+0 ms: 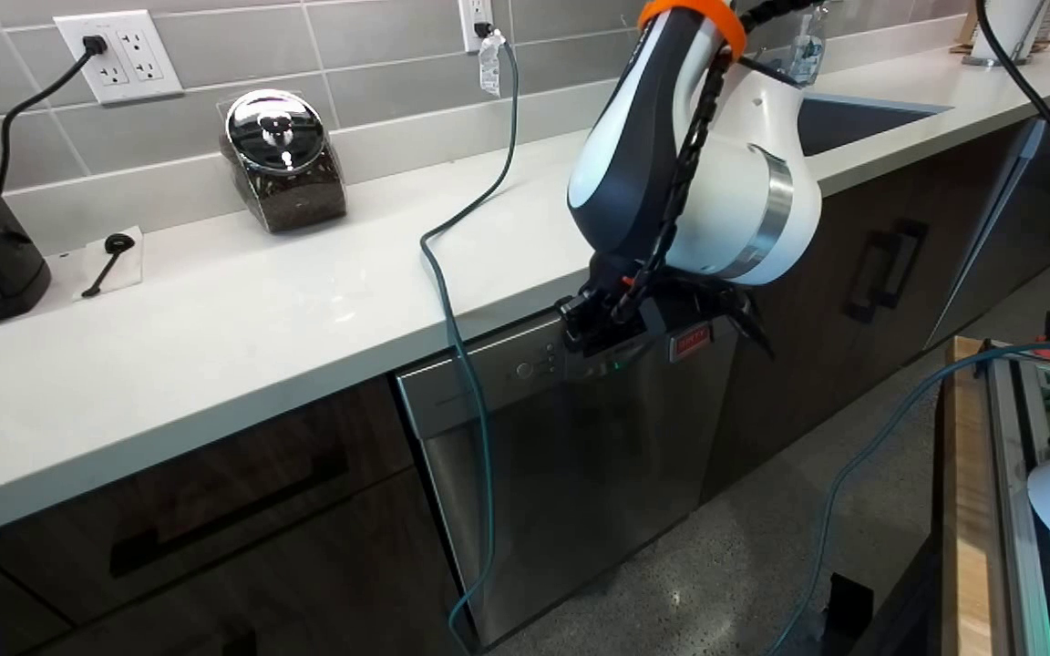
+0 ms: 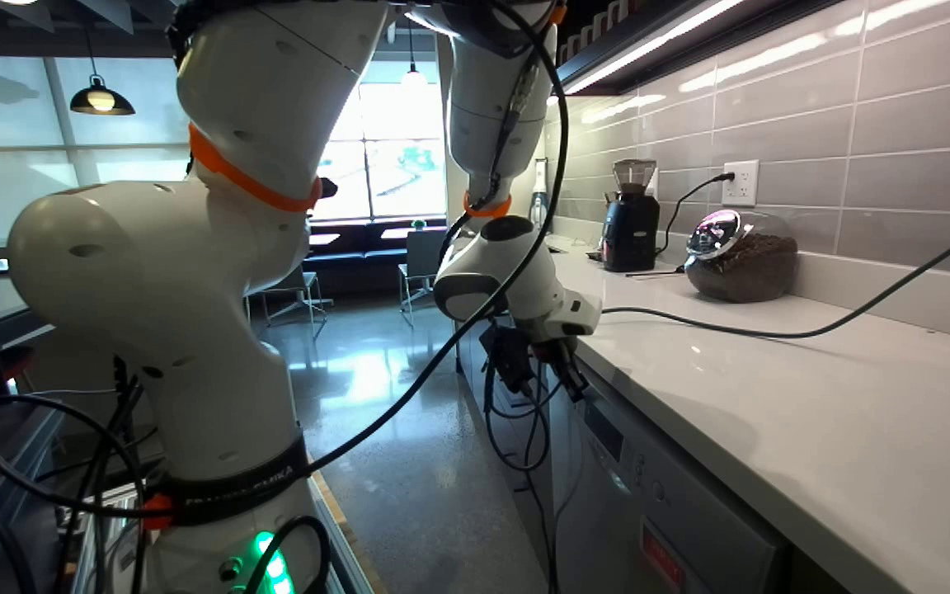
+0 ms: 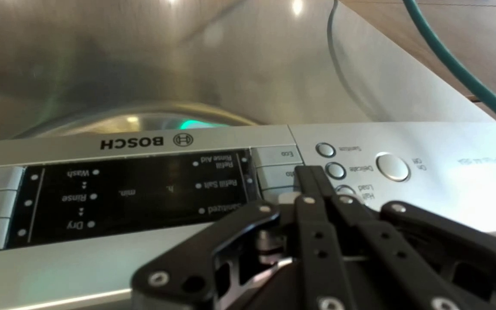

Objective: Press a button on the dishwasher.

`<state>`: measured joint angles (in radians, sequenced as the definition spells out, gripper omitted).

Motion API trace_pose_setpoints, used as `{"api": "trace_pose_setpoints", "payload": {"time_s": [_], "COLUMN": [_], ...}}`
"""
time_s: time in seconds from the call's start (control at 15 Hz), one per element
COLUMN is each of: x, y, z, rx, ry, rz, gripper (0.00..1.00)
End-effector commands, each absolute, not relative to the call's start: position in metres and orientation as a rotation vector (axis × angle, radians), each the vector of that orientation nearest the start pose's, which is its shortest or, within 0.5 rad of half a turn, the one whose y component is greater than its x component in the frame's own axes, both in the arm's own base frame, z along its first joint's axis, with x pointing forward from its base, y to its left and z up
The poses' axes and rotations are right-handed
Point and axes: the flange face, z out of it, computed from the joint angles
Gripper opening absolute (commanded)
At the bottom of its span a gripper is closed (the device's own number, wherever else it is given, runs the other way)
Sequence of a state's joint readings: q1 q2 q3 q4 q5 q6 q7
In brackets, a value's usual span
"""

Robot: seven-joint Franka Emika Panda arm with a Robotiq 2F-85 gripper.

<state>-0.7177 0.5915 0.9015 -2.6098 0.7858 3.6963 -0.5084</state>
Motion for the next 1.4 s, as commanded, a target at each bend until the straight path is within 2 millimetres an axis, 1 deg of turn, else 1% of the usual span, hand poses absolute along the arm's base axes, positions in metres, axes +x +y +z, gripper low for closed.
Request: {"api": "trace_pose_setpoints", "payload": {"time_s": [0.0, 0.53, 0.93, 1.33], "x": [0.4407, 0.4413, 0.4408, 0.4361], "y": [0.0197, 0.0191, 0.0189, 0.0155], "z": [0.1634, 0.1656, 0.1649, 0.1684], "rx": [-2.854, -2.837, -2.834, -2.864], "ry": [0.555, 0.623, 0.629, 0.611], "rz": [-0.789, -0.834, -0.824, -0.832], "gripper": [0.0, 0.0, 0.0, 0.0]}}
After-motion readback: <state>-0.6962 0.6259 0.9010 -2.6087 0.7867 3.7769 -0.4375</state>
